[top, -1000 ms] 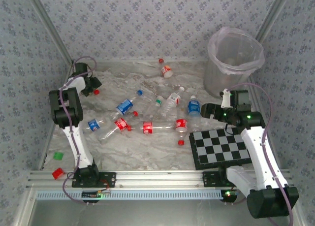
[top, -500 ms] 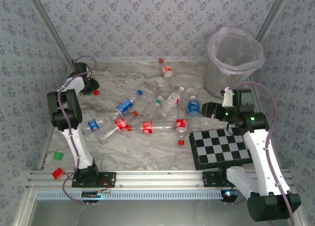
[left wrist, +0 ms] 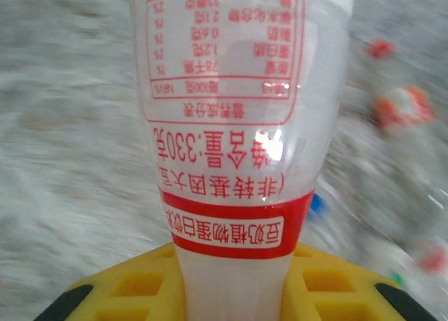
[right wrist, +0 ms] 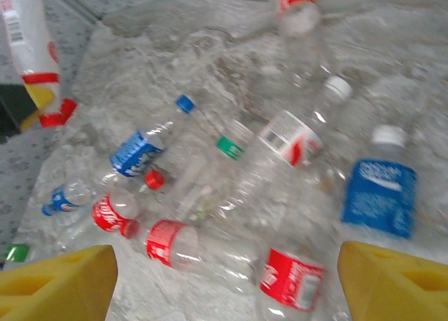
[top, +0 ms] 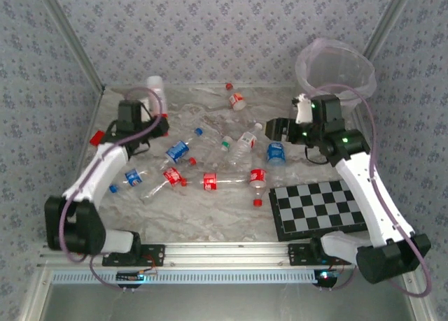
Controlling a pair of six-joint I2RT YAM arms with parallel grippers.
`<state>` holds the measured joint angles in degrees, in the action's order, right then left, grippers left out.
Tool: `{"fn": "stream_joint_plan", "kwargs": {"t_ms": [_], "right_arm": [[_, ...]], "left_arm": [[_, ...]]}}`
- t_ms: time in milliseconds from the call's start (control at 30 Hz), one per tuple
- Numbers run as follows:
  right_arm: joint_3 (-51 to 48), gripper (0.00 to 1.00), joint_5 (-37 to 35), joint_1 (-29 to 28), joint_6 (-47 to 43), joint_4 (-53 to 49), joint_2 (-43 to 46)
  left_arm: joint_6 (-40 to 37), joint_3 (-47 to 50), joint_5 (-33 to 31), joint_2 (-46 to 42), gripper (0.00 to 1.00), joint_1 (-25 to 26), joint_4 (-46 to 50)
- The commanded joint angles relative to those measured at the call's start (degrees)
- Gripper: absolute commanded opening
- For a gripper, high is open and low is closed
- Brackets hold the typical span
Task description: Put the plastic bottles in the bin
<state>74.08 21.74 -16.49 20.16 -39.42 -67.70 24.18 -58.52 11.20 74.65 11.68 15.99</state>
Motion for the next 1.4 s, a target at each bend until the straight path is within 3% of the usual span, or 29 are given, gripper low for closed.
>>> {"fn": "stream_joint_plan", "kwargs": {"t_ms": [0,200,367,533,700,800,1100,1267,1367], "right_arm": [[3.65,0.87,2.93,-1.76,2.75,4.69,-3.53],[10.62,1.0,6.28,-4.77,3.56,8.62,-12.06],[16.31,1.0,11.09,-8.07,3.65,9.15,-17.89],[18.39,0.97,14.2,-11.56,4.8,10.35,-20.76],[22.1,0.97,2.29,-13.32,0.23,1.5,-24.41],[21.31,0.96,5.73,-13.01,1.24,3.95,-25.91],[21.12,0.82,6.94,-11.79,2.09,4.78,-28.18],[21.02,0.64,8.85,-10.43,2.95,4.7,-28.0],[20.92,0.6,7.7,-9.91,2.3,4.66,-26.43]], "left_arm": [[-2.17,5.23,2.66,-7.86,0.18,6.0,-2.17],[-1.92,12.06,3.56,-15.96,0.16,17.26,-5.46],[-2.01,14.57,3.79,-15.06,0.16,23.05,-9.55],[-3.08,12.99,4.38,-11.06,0.16,25.51,-11.4],[-4.92,10.57,2.95,-8.19,0.16,27.61,-10.57],[-5.28,9.84,2.15,-6.92,0.16,28.34,-10.37],[-6.28,7.57,2.51,-5.22,0.16,29.38,-11.24],[-6.47,6.69,2.17,-4.71,0.17,29.7,-11.0],[-6.17,5.91,1.88,-3.78,0.3,29.71,-10.47]]}}
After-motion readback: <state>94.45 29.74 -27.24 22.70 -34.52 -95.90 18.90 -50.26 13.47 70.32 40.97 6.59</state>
